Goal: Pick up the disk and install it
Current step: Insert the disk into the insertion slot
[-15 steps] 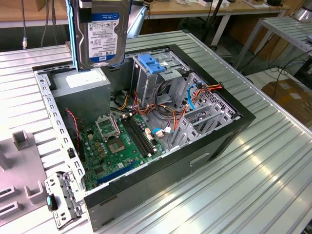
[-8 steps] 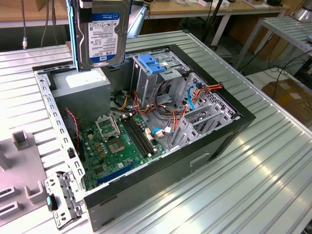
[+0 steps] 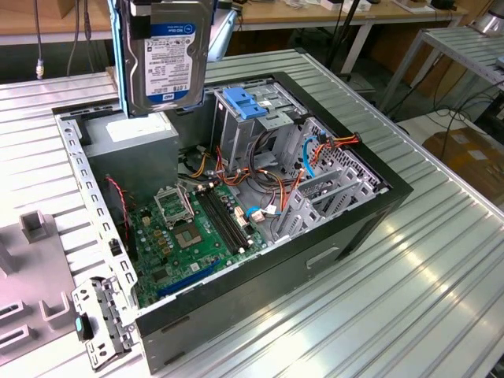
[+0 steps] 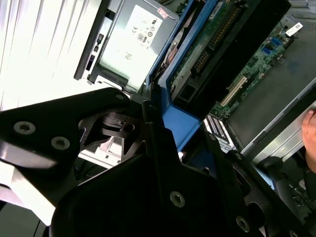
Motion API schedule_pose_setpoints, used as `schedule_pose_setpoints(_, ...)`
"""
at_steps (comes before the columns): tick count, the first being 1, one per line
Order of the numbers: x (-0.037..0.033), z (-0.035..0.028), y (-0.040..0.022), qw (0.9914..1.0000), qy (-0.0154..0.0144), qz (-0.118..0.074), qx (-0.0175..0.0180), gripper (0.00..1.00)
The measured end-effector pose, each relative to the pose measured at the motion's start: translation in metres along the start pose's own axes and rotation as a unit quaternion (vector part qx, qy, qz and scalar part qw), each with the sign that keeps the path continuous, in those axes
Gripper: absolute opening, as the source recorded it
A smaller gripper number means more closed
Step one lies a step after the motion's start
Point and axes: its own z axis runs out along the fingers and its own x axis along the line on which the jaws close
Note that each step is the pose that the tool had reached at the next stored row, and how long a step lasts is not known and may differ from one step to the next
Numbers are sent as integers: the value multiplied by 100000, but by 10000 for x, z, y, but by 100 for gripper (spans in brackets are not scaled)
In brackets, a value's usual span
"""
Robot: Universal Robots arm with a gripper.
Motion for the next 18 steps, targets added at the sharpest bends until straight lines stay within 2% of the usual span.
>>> schedule_pose_setpoints(6,50,0,-1,100000,-2,0,2,37)
schedule_pose_setpoints(18,66,0,-1,100000,1,2,-1,37)
